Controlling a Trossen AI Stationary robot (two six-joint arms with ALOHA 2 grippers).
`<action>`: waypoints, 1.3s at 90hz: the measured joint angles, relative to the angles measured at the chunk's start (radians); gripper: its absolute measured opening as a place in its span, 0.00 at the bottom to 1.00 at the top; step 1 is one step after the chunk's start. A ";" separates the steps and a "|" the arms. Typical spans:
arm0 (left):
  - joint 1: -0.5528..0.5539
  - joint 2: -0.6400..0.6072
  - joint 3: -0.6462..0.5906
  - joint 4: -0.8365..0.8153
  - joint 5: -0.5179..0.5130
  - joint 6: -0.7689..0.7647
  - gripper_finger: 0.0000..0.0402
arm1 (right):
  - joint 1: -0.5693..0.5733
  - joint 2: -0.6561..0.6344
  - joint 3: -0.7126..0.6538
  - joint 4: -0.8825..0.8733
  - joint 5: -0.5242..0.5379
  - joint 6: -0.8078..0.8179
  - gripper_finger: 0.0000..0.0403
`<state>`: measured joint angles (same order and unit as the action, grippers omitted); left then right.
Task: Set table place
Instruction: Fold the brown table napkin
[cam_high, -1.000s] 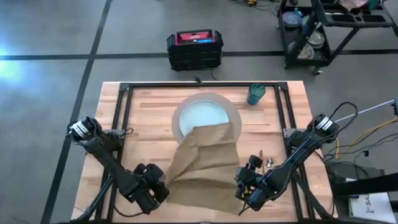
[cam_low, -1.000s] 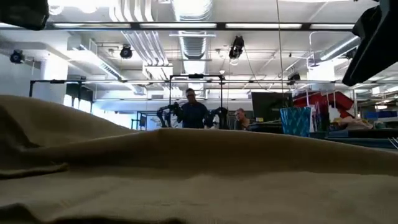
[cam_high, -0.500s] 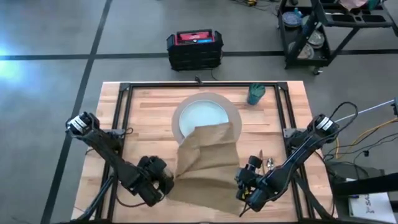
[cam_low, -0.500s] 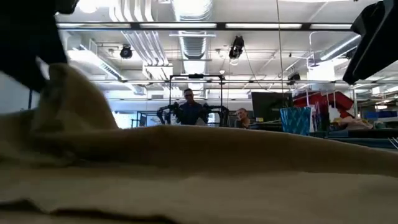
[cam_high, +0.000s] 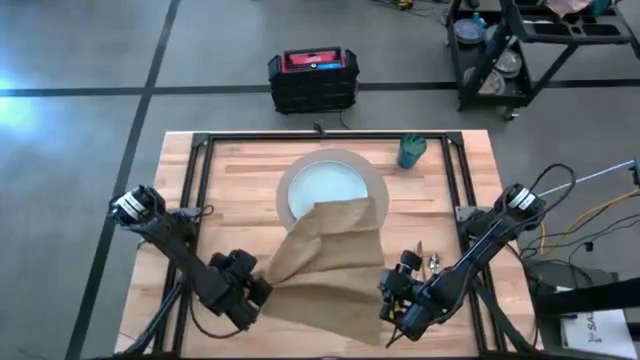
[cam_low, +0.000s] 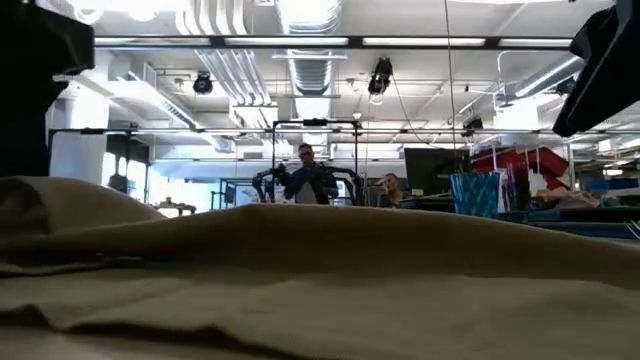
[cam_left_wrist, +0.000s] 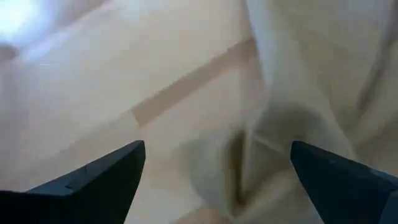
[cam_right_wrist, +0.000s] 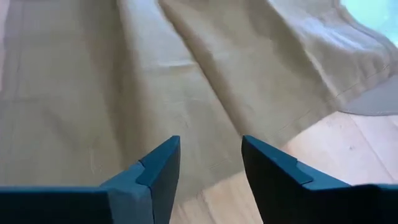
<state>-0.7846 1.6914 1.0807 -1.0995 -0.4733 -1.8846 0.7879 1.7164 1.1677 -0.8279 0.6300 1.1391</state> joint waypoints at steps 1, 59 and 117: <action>0.000 -0.001 0.002 0.000 -0.015 -0.001 0.97 | 0.000 0.000 0.000 0.001 0.000 0.000 0.39; 0.368 0.012 0.107 0.540 -0.184 0.919 0.97 | 0.002 0.000 -0.003 0.041 -0.002 -0.005 0.35; 0.503 0.274 0.238 0.484 0.074 0.962 0.93 | 0.021 0.000 -0.026 0.045 -0.008 0.021 0.34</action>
<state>-0.2816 1.9649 1.3189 -0.6150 -0.3995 -0.9224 0.8090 1.7165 1.1414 -0.7830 0.6216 1.1599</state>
